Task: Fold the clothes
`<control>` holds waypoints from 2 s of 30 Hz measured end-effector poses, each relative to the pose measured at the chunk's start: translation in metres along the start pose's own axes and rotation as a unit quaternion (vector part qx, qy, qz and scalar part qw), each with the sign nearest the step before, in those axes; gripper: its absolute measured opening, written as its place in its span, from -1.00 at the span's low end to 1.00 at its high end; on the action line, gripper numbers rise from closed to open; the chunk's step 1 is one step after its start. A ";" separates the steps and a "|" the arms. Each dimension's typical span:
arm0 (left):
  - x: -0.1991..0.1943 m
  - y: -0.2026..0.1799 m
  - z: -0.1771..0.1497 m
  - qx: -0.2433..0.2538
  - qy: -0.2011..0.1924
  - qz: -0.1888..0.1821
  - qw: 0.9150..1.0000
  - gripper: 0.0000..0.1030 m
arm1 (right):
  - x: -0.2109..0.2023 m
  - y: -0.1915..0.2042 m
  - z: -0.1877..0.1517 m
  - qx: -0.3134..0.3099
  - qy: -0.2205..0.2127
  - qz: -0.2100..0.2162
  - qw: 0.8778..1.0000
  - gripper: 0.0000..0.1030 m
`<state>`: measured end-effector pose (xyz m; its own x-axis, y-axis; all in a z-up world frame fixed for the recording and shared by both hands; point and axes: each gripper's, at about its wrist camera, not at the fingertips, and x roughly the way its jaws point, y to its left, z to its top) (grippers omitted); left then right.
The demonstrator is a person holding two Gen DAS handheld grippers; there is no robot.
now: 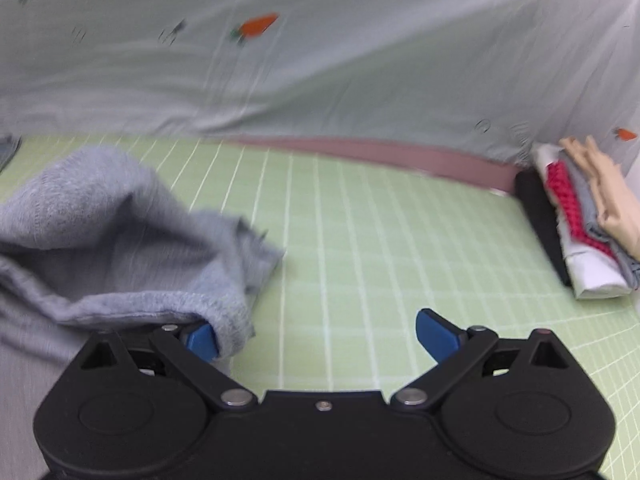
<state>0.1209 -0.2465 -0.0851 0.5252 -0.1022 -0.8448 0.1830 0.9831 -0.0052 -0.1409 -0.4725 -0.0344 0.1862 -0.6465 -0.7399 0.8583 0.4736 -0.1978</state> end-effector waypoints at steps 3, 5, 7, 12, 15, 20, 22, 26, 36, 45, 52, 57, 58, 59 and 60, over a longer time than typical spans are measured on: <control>-0.009 -0.004 -0.003 0.012 -0.009 -0.018 1.000 1.00 | -0.008 0.007 -0.001 -0.008 0.002 0.020 1.000 0.93; -0.015 -0.006 -0.004 0.018 -0.016 -0.021 0.999 1.00 | -0.013 0.010 -0.001 -0.010 -0.001 0.036 0.999 0.93; -0.020 -0.006 -0.004 0.020 -0.023 -0.026 0.999 1.00 | -0.021 0.012 0.000 -0.006 -0.011 0.053 0.999 0.93; -0.036 -0.001 0.005 -0.003 -0.041 -0.037 0.998 1.00 | -0.035 0.008 0.016 0.028 -0.049 0.079 0.995 0.93; -0.036 0.002 0.016 -0.029 -0.046 -0.042 0.998 1.00 | -0.033 0.006 0.034 0.055 -0.063 0.079 0.993 0.93; -0.012 -0.013 0.029 -0.009 -0.028 -0.036 0.999 1.00 | -0.018 0.013 0.071 0.084 -0.074 0.085 0.990 0.94; 0.002 -0.021 0.031 0.004 -0.010 -0.038 0.999 1.00 | -0.008 0.022 0.081 0.088 -0.075 0.091 0.989 0.95; 0.031 -0.029 0.022 0.013 0.029 -0.029 0.999 1.00 | 0.031 0.048 0.079 0.076 -0.028 0.093 0.992 0.95; 0.065 -0.016 0.016 -0.019 0.078 -0.056 0.995 1.00 | 0.072 0.063 0.054 0.051 0.050 0.099 0.993 0.96; 0.000 0.000 -0.006 -0.008 0.020 -0.051 0.998 1.00 | 0.014 0.031 0.046 0.063 -0.015 0.088 0.994 0.96; -0.030 0.028 -0.064 -0.004 0.042 -0.026 0.999 1.00 | -0.030 0.014 -0.008 0.049 0.008 0.095 0.994 0.96; -0.039 0.053 -0.110 -0.016 0.076 -0.019 0.997 1.00 | -0.047 0.015 -0.048 0.046 0.044 0.104 0.993 0.96; -0.041 0.055 -0.118 -0.014 0.081 -0.019 0.996 1.00 | -0.049 0.015 -0.055 0.048 0.051 0.103 0.992 0.96; -0.043 0.056 -0.124 -0.011 0.085 -0.018 0.996 1.00 | -0.051 0.015 -0.063 0.050 0.058 0.103 0.992 0.96; -0.044 0.058 -0.131 -0.008 0.088 -0.018 0.996 1.00 | -0.054 0.015 -0.070 0.051 0.066 0.103 0.991 0.96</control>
<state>-0.0003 -0.1653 -0.1179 0.3640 -0.1107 -0.9248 0.1858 0.9816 -0.0444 -0.1714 -0.3884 -0.0431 0.3045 -0.4557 -0.8364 0.8540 0.5196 0.0278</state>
